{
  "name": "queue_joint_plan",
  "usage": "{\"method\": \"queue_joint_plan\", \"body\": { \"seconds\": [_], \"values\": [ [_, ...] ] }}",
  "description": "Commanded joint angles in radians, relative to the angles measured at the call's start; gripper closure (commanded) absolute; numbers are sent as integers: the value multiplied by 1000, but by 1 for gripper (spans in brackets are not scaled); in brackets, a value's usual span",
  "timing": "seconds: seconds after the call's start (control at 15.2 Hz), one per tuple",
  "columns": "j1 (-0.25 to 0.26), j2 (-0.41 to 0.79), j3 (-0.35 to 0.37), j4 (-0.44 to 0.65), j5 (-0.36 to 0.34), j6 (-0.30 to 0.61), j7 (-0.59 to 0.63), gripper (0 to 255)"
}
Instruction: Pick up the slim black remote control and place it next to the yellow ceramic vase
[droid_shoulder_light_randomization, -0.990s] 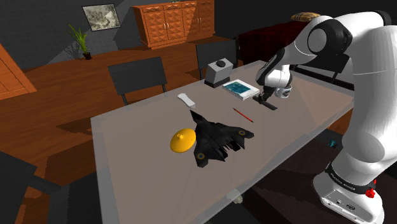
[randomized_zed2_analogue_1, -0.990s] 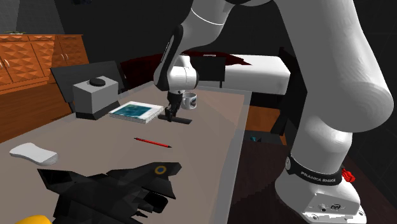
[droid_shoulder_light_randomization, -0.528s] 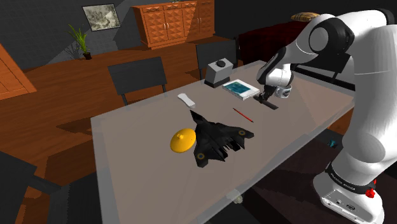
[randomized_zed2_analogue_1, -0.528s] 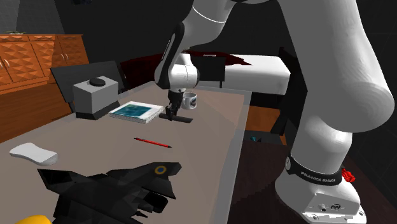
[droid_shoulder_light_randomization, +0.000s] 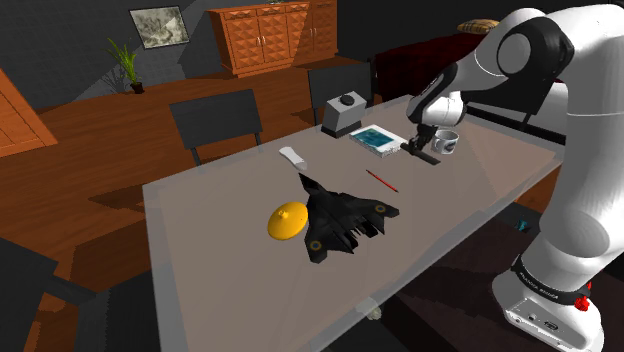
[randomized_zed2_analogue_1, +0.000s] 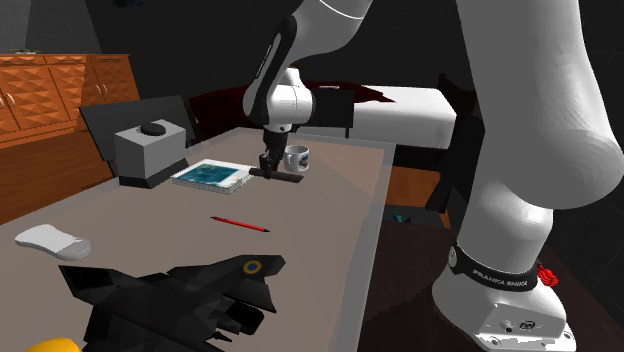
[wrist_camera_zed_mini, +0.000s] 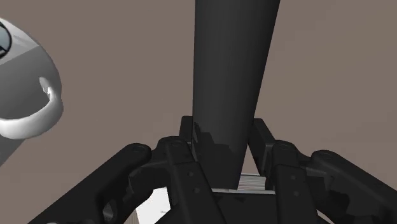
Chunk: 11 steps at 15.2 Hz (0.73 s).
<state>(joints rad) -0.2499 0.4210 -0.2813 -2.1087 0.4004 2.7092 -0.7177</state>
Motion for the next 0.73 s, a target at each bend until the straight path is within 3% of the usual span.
{"method": "queue_joint_plan", "body": {
  "seconds": [0.0,0.66],
  "values": [
    [10,-22,-13,-2,-17,-20,14,255],
    [47,-123,-64,5,-100,-122,81,255]
  ]
}}
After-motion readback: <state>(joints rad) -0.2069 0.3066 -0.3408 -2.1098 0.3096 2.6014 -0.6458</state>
